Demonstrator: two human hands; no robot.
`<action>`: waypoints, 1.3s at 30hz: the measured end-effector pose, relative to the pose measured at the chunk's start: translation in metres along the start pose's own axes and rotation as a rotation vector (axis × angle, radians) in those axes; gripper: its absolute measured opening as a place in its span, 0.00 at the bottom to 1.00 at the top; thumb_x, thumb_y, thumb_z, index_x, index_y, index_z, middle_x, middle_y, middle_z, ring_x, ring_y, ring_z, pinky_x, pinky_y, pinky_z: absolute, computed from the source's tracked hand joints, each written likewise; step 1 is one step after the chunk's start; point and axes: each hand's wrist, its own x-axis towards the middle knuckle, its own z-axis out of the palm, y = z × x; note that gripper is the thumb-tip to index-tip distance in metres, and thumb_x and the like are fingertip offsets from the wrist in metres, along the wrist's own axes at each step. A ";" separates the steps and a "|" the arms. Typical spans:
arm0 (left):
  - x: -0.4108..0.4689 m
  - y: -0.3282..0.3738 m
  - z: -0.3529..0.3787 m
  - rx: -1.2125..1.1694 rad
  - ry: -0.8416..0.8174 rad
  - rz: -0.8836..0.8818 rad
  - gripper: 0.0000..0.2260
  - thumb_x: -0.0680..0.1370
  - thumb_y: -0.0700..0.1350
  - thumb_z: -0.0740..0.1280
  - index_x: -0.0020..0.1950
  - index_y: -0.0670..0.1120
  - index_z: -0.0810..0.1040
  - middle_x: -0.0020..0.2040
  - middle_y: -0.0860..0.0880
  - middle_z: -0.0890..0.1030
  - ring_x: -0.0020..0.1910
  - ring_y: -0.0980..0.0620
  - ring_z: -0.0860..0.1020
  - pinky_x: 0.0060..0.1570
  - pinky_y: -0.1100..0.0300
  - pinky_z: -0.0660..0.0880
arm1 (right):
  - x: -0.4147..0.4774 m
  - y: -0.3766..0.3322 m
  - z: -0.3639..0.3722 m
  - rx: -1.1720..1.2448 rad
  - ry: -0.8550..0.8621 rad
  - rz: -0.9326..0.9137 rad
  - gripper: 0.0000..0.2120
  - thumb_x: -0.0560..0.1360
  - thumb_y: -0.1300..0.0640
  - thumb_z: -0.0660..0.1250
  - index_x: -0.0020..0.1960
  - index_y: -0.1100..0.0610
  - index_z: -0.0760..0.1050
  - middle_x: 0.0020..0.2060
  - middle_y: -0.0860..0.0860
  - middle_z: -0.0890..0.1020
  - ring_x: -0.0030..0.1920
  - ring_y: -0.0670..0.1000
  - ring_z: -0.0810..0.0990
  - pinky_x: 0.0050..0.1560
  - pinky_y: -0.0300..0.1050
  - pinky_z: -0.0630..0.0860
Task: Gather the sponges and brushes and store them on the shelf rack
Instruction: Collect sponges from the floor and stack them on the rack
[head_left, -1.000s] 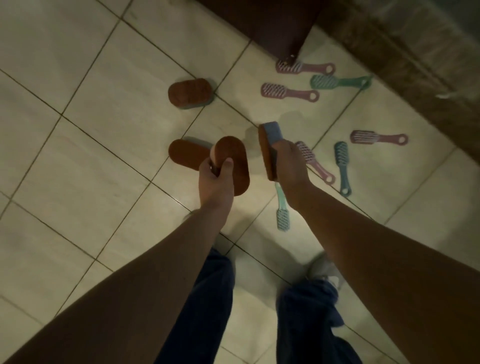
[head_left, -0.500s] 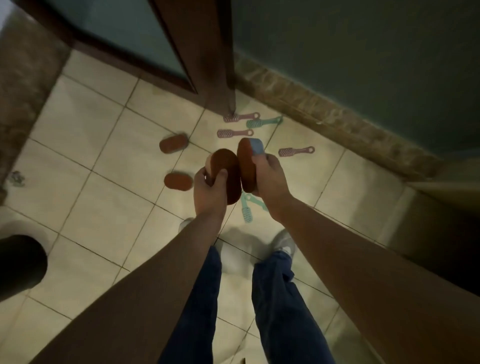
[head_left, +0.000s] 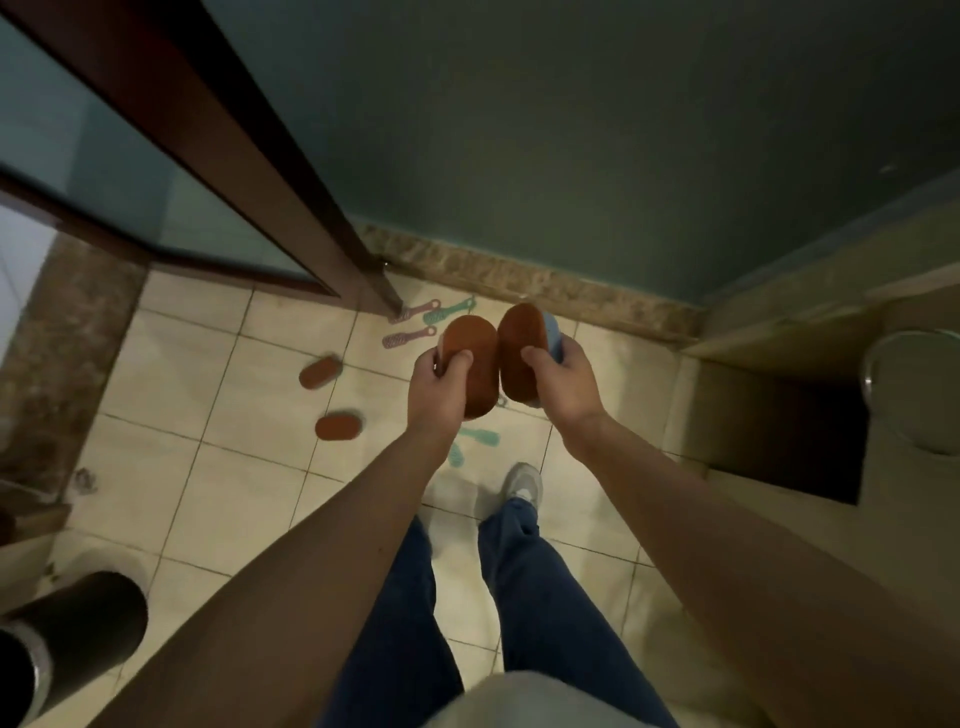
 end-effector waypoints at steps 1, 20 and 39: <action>-0.007 0.010 0.005 0.016 -0.008 0.015 0.14 0.79 0.50 0.64 0.63 0.47 0.73 0.53 0.49 0.77 0.51 0.49 0.77 0.53 0.54 0.75 | -0.006 -0.007 -0.009 0.025 0.011 -0.008 0.07 0.78 0.59 0.63 0.55 0.53 0.72 0.45 0.49 0.79 0.48 0.53 0.80 0.51 0.53 0.80; -0.121 0.157 0.068 0.162 -0.345 0.298 0.18 0.80 0.48 0.64 0.66 0.39 0.71 0.60 0.41 0.78 0.56 0.43 0.78 0.53 0.54 0.75 | -0.117 -0.099 -0.125 0.397 0.480 -0.144 0.10 0.80 0.57 0.55 0.55 0.54 0.75 0.62 0.58 0.74 0.58 0.59 0.77 0.63 0.60 0.74; -0.300 0.221 0.101 0.464 -1.115 0.721 0.34 0.69 0.54 0.75 0.71 0.52 0.65 0.61 0.51 0.72 0.58 0.51 0.74 0.61 0.48 0.76 | -0.310 -0.129 -0.210 0.768 0.972 -0.503 0.17 0.82 0.56 0.58 0.69 0.49 0.71 0.61 0.50 0.74 0.56 0.52 0.76 0.34 0.38 0.77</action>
